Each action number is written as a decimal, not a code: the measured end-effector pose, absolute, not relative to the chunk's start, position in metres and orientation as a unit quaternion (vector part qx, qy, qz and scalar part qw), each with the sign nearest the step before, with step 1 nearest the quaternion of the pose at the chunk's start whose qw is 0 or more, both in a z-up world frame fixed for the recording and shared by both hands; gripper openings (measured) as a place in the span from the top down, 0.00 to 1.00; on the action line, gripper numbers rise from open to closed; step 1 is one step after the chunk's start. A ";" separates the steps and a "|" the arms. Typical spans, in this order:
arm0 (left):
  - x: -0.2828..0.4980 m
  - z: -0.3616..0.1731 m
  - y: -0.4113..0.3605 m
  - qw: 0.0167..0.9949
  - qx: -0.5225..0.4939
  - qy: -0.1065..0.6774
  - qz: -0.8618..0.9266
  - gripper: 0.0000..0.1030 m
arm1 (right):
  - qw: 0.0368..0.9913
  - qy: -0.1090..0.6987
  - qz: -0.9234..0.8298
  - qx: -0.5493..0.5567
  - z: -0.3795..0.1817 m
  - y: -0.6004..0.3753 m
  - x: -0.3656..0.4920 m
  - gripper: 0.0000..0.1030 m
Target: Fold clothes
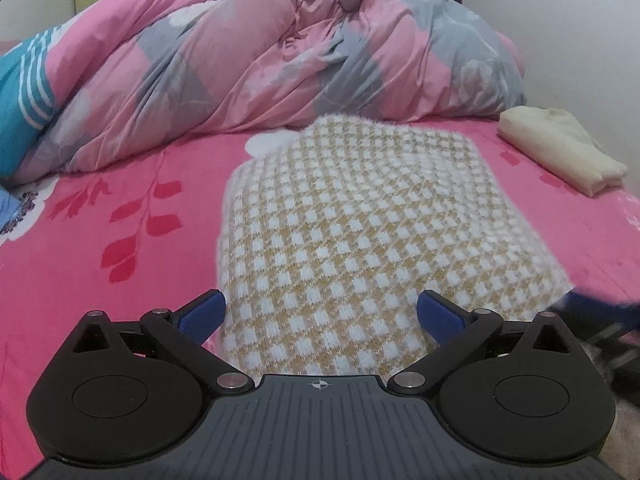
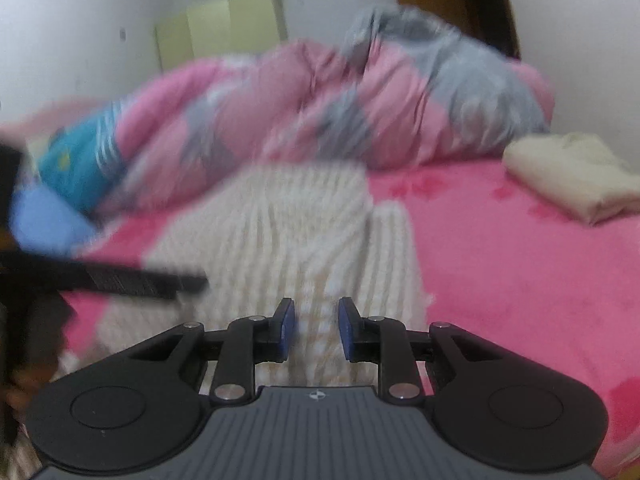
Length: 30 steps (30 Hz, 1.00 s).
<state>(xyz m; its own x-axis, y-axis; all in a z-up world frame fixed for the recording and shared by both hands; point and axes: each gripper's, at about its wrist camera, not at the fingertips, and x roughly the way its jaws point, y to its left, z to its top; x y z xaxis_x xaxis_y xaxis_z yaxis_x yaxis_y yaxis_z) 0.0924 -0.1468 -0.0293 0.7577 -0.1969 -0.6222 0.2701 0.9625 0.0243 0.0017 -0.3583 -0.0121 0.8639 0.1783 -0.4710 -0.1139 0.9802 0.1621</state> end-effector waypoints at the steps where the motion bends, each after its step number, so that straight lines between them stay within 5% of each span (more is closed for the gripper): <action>1: 0.092 -0.029 -0.148 0.935 0.058 0.327 -0.123 0.00 | 0.964 0.250 0.074 0.058 -0.014 -0.356 0.002 0.69; 10: 0.090 -0.028 -0.150 0.935 0.058 0.331 -0.113 0.00 | 0.957 0.269 0.075 0.076 -0.024 -0.361 0.008 0.59; 30: 0.088 -0.026 -0.155 0.935 0.074 0.331 -0.104 0.00 | 0.959 0.265 0.078 0.068 -0.028 -0.360 0.008 0.57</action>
